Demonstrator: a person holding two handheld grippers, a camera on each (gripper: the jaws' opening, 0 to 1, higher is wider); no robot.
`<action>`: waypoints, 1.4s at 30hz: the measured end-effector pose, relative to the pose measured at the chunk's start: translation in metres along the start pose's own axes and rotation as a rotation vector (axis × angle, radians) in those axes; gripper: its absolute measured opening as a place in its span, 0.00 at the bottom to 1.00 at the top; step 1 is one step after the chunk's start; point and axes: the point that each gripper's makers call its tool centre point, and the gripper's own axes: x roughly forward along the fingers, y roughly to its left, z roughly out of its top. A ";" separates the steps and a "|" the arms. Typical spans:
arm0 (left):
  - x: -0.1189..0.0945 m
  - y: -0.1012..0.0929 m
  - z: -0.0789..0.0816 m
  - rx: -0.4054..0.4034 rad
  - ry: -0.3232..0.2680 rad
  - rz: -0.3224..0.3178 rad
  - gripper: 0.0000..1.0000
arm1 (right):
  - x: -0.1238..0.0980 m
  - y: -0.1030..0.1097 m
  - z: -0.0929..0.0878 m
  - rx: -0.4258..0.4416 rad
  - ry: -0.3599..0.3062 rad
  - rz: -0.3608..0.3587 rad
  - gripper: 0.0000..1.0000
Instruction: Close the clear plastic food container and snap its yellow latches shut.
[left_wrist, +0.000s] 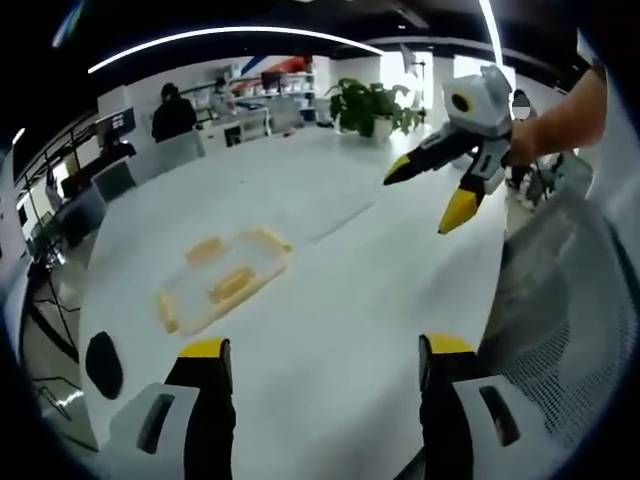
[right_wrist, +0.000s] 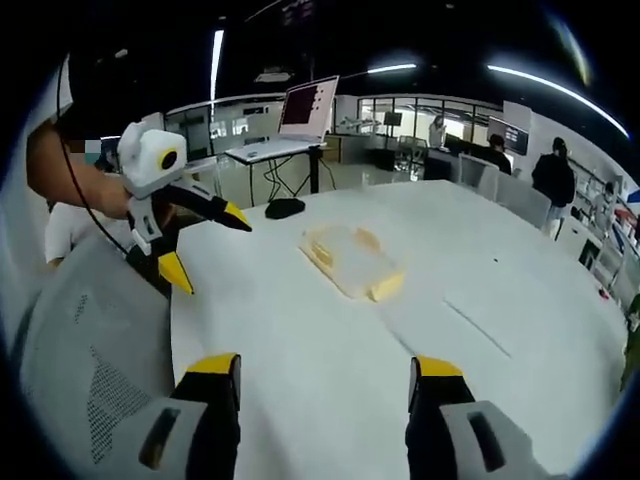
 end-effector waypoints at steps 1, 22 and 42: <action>0.000 0.002 0.000 0.002 0.002 0.000 0.75 | 0.001 -0.001 0.000 -0.004 0.002 0.000 0.67; 0.007 0.031 -0.016 0.017 0.073 -0.022 0.74 | 0.018 -0.016 0.004 -0.038 0.027 0.033 0.65; 0.012 0.054 -0.021 0.041 0.113 -0.030 0.72 | 0.035 -0.031 0.015 -0.093 0.040 0.048 0.63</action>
